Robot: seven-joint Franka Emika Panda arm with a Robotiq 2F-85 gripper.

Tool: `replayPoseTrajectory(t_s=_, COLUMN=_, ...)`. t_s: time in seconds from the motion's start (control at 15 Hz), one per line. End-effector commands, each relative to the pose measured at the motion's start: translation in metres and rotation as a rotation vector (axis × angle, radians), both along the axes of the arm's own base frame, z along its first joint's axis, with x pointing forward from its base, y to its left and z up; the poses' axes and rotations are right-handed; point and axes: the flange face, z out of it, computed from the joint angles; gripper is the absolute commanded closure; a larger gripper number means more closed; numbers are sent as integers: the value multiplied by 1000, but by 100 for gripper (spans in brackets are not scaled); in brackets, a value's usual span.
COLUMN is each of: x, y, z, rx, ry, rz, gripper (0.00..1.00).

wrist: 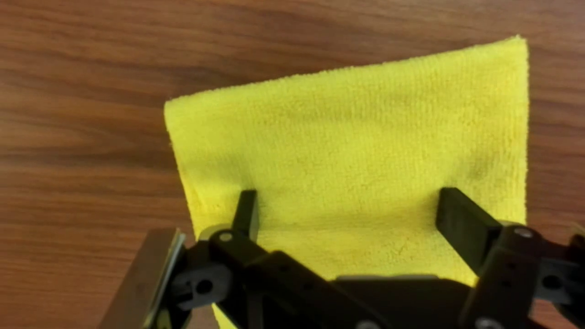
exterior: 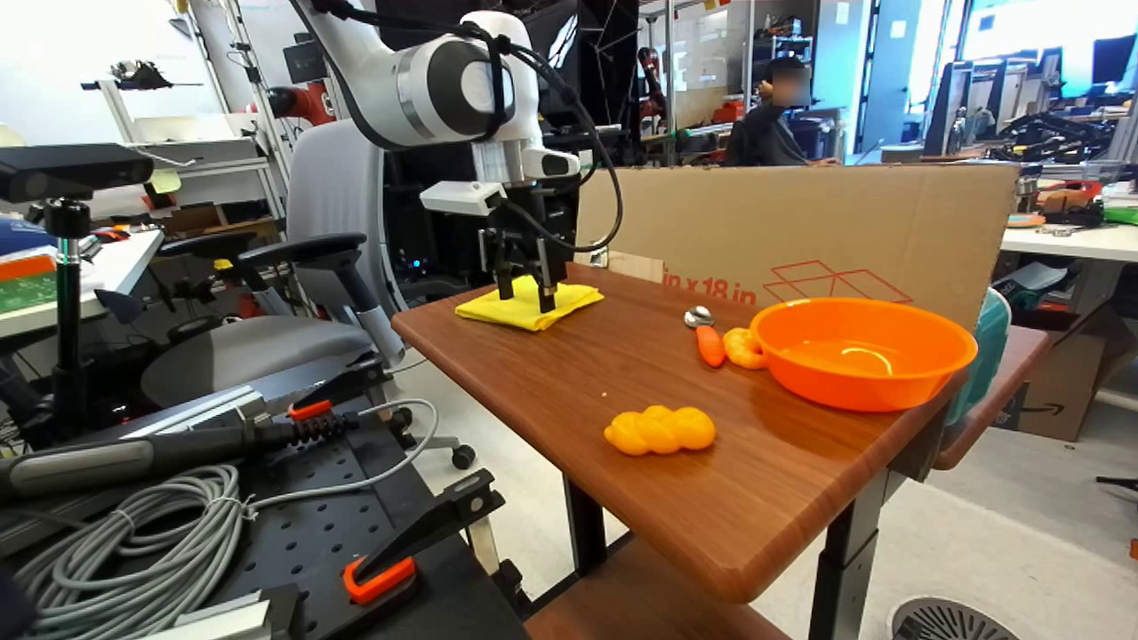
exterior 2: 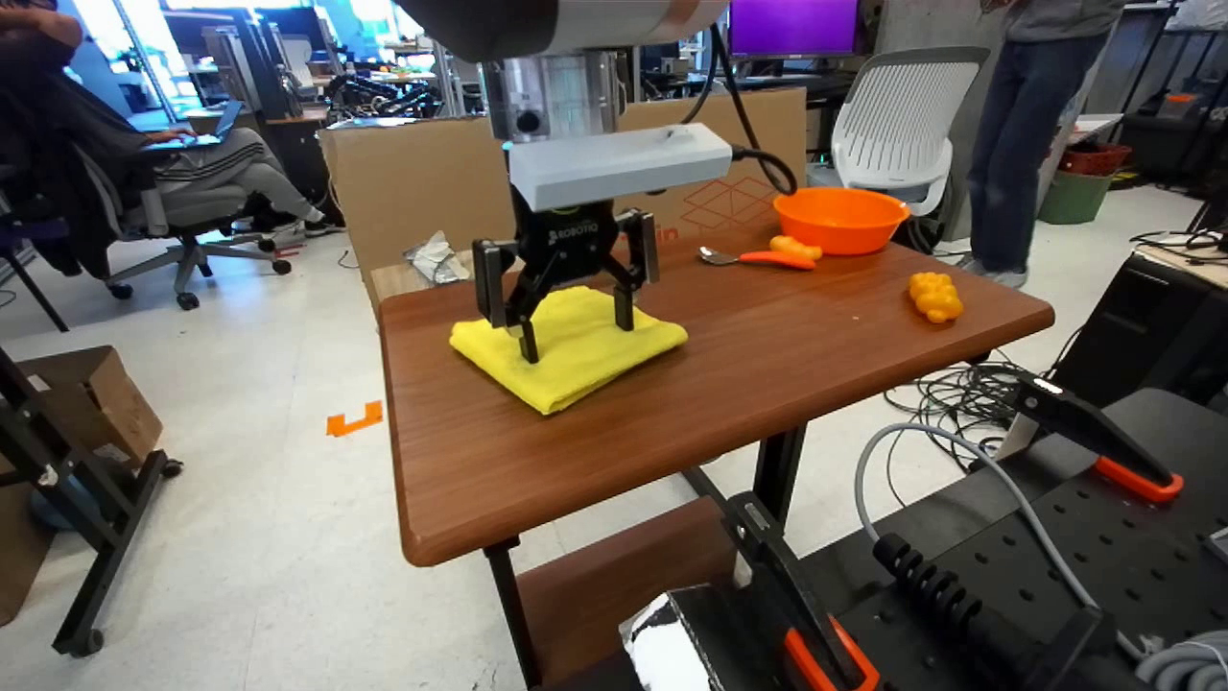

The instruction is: Move the yellow towel to the right

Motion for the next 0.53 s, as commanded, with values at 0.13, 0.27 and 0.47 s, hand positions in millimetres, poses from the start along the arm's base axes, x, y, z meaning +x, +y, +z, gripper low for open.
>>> replayPoseTrajectory(t_s=0.13, x=19, y=-37, z=1, rx=37, ry=32, rz=-42, gripper=0)
replayPoseTrajectory(t_s=0.27, x=25, y=-49, z=0, rx=48, ry=40, rz=-59, gripper=0)
replayPoseTrajectory(t_s=0.47, x=25, y=-58, z=2, rx=39, ry=52, rz=-68, gripper=0)
